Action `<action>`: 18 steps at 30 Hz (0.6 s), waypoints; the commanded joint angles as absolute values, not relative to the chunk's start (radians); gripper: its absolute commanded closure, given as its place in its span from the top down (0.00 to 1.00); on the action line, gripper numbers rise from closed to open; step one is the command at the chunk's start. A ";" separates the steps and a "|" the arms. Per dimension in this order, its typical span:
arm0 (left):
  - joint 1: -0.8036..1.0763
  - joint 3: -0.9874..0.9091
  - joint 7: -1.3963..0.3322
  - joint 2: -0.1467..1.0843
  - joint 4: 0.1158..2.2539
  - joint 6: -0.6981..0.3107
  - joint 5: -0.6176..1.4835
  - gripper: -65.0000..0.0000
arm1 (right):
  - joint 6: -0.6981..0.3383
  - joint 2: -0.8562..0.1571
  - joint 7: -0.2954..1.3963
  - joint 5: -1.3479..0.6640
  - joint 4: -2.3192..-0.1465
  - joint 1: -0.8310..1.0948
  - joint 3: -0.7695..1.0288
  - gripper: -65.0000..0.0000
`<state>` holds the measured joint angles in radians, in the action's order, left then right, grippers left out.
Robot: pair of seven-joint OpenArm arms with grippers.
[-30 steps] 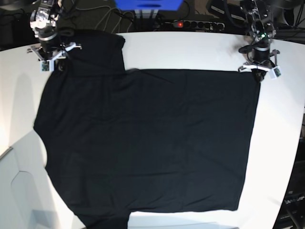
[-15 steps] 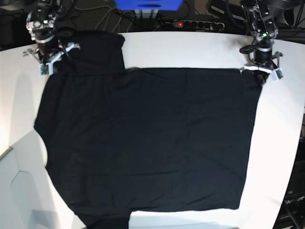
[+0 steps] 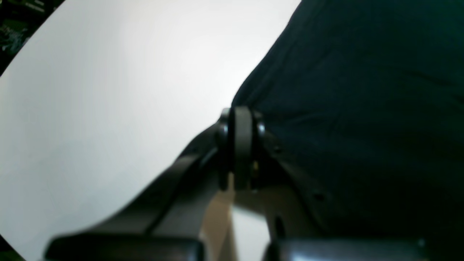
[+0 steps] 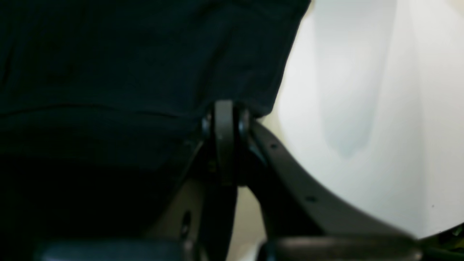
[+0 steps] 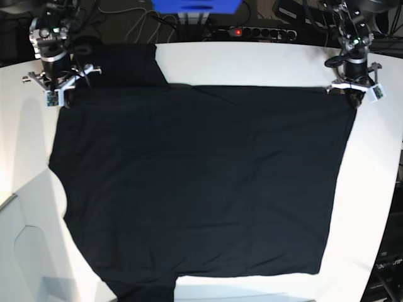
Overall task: Fold the T-shirt properly
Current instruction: 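Lift the shoulder edge and pull both grippers toward the hem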
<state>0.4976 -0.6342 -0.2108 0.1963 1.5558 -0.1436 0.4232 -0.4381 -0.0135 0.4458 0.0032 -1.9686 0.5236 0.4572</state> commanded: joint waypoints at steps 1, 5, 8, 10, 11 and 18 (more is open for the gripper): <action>0.495 -0.653 -0.183 0.211 1.577 -0.140 0.427 0.00 | -0.453 -0.021 0.420 -0.007 -1.991 0.504 0.464 0.00; 0.478 -0.659 -0.183 0.211 1.610 -0.140 0.432 0.00 | -0.453 -0.021 0.426 -0.007 -1.991 0.449 0.464 0.00; 0.452 -0.659 -0.183 0.203 1.635 -0.136 0.429 0.00 | -0.453 -0.022 0.429 -0.007 -1.991 0.403 0.464 0.00; 0.427 -0.659 -0.183 0.203 1.650 -0.133 0.429 0.00 | -0.453 -0.027 0.429 -0.007 -1.986 0.360 0.460 0.00; 0.414 -0.659 -0.183 0.203 1.653 -0.133 0.427 0.00 | -0.453 -0.028 0.430 -0.007 -1.985 0.338 0.460 0.00; 0.239 -0.659 -0.364 0.209 1.643 -0.137 0.426 0.00 | -0.453 -0.038 0.432 -0.004 -1.946 0.177 0.455 0.00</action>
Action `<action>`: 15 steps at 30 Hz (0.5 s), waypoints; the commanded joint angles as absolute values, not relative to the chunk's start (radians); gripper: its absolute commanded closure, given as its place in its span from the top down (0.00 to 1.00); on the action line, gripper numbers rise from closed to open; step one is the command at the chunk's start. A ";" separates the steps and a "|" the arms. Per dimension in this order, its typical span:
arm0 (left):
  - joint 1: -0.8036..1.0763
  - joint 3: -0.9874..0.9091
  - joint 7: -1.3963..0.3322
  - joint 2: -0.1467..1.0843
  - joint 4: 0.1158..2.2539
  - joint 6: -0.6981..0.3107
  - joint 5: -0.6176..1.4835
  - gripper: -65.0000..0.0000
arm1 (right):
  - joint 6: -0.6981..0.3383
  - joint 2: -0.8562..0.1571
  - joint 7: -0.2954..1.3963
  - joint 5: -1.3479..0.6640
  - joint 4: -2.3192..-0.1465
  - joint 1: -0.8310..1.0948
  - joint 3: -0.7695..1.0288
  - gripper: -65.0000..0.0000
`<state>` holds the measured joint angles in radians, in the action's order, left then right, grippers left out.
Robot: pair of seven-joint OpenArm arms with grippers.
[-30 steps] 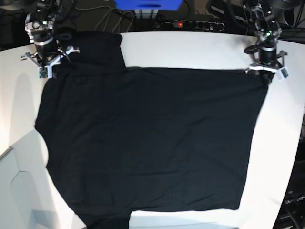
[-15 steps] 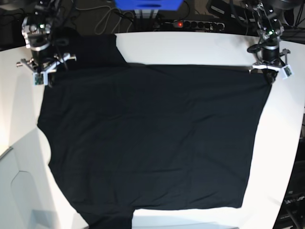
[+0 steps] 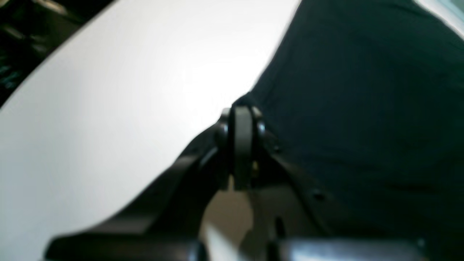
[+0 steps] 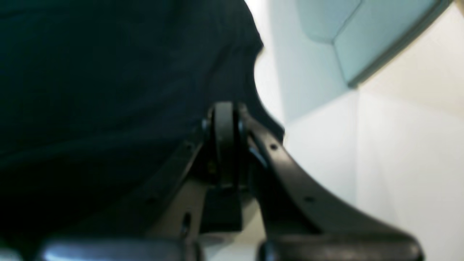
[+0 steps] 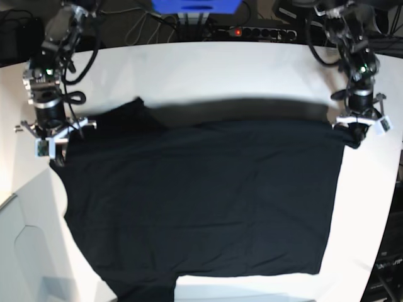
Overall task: Fold the T-shirt properly
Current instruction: 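Lift the shoulder edge and pull both grippers toward the hem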
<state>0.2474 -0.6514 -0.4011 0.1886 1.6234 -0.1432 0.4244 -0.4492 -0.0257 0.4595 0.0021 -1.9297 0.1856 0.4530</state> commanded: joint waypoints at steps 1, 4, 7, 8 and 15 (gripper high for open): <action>0.213 -0.659 -0.386 0.211 1.643 -0.137 0.426 0.00 | -0.453 -0.039 0.432 -0.004 -1.928 0.151 0.455 0.00; 0.127 -0.657 -0.437 0.211 1.641 -0.137 0.424 0.00 | -0.453 -0.054 0.432 -0.004 -1.851 0.065 0.453 0.00; 0.044 -0.653 -0.475 0.211 1.618 -0.137 0.397 0.00 | -0.453 -0.084 0.432 -0.004 -1.762 -0.018 0.453 0.00; 0.018 -0.651 -0.481 0.211 1.612 -0.137 0.380 0.00 | -0.453 -0.088 0.432 -0.004 -1.738 -0.041 0.453 0.00; -0.119 -0.650 -0.492 0.209 1.518 -0.139 0.303 0.00 | -0.453 -0.120 0.432 -0.002 -1.610 -0.162 0.453 0.00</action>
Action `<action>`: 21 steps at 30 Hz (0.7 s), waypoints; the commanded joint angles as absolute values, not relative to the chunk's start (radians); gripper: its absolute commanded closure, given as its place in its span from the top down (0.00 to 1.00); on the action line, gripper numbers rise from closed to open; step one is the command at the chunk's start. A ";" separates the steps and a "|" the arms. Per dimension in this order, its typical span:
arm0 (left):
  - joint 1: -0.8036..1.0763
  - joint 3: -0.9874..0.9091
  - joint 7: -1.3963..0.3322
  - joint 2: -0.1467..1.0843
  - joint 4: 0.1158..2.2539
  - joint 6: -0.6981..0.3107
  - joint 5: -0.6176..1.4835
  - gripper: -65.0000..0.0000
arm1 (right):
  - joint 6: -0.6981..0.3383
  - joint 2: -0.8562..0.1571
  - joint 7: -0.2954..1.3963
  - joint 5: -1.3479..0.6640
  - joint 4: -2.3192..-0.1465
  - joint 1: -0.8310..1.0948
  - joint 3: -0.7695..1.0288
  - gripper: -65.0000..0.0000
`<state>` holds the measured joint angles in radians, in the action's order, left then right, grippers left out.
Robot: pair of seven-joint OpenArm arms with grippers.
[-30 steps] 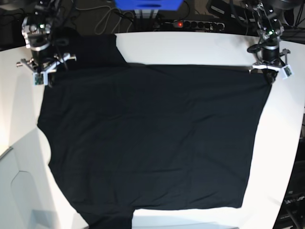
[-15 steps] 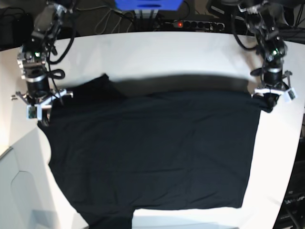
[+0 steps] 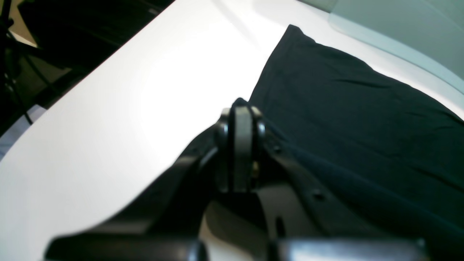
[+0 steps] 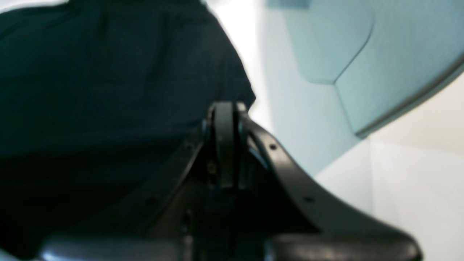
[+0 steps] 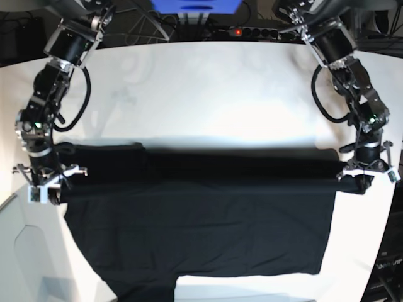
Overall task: Fold the T-shirt properly
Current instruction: 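Lift the shoulder edge and pull both grippers toward the hem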
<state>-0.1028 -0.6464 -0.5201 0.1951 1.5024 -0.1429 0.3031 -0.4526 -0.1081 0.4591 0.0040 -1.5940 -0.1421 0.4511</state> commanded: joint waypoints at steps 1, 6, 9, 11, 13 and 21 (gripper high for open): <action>-0.128 -0.650 -0.492 0.209 1.506 -0.139 0.303 0.00 | -0.453 -0.120 0.432 -0.002 -1.595 -0.174 0.453 0.00; -0.134 -0.648 -0.484 0.211 1.455 -0.139 0.303 0.00 | -0.453 -0.120 0.430 -0.002 -1.514 -0.216 0.453 0.00; -0.136 -0.616 -0.479 0.222 1.411 -0.139 0.297 0.00 | -0.453 -0.120 0.427 -0.002 -1.468 -0.242 0.452 0.00; -0.156 -0.593 -0.475 0.234 1.382 -0.139 0.302 0.00 | -0.453 -0.120 0.423 -0.002 -1.434 -0.263 0.427 0.00; -0.166 -0.581 -0.449 0.237 1.351 -0.139 0.300 0.00 | -0.453 -0.139 0.421 -0.002 -1.409 -0.282 0.400 0.00; -0.206 -0.582 -0.414 0.262 1.270 -0.139 0.302 0.00 | -0.452 -0.148 0.421 -0.001 -1.388 -0.332 0.355 0.00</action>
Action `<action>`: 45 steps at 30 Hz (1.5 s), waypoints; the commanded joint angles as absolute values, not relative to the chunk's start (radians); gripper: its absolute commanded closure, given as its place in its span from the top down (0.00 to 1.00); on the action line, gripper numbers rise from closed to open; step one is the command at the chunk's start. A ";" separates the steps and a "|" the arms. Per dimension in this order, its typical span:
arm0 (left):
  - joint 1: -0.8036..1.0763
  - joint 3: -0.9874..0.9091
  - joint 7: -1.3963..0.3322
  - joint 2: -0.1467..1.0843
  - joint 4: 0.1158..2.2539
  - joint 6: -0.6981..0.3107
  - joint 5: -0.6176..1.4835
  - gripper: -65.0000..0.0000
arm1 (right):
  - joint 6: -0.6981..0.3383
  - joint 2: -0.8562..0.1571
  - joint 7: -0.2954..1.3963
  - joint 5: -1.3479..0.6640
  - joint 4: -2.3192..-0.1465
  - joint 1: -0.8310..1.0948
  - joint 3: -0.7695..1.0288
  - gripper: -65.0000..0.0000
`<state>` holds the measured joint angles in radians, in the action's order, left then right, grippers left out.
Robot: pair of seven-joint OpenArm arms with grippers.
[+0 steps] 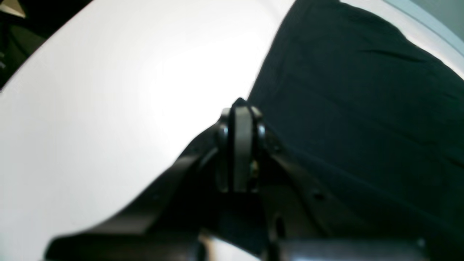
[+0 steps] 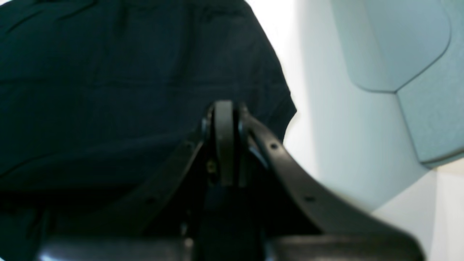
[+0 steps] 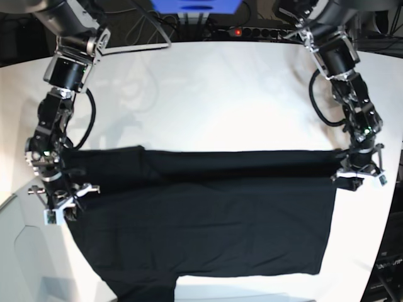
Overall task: Fold the T-shirt properly
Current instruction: 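Lift the shoulder edge and pull both grippers toward the hem, then drag the held shoulder edge back toward the robot with both grippers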
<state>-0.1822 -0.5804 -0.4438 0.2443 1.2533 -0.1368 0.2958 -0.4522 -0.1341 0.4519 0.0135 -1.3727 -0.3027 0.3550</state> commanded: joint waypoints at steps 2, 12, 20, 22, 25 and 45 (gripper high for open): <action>-0.225 -0.582 -0.414 0.263 1.260 -0.139 0.302 0.00 | -0.452 -0.151 0.421 -0.001 -1.372 -0.341 0.355 0.00; -0.246 -0.582 -0.423 0.263 1.260 -0.139 0.298 0.01 | -0.452 -0.162 0.429 -0.001 -1.340 -0.351 0.355 0.00; -0.255 -0.582 -0.424 0.263 1.237 -0.139 0.306 0.47 | -0.452 -0.183 0.427 -0.001 -1.348 -0.352 0.357 0.32; -0.260 -0.582 -0.424 0.265 1.259 -0.139 0.306 0.57 | -0.452 -0.191 0.429 -0.001 -1.351 -0.352 0.361 0.33; -0.259 -0.587 -0.429 0.265 1.313 -0.139 0.306 0.69 | -0.452 -0.196 0.429 -0.001 -1.372 -0.344 0.364 0.33; -0.160 -0.582 -0.423 0.243 1.132 -0.142 0.306 0.72 | -0.449 -0.205 0.427 -0.005 -1.523 -0.114 0.429 0.34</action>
<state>-0.1402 -0.5804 -0.4480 0.2272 1.1149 -0.1383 0.2993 -0.4519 -0.1886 0.4515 0.0029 -1.5047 -0.0963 0.4267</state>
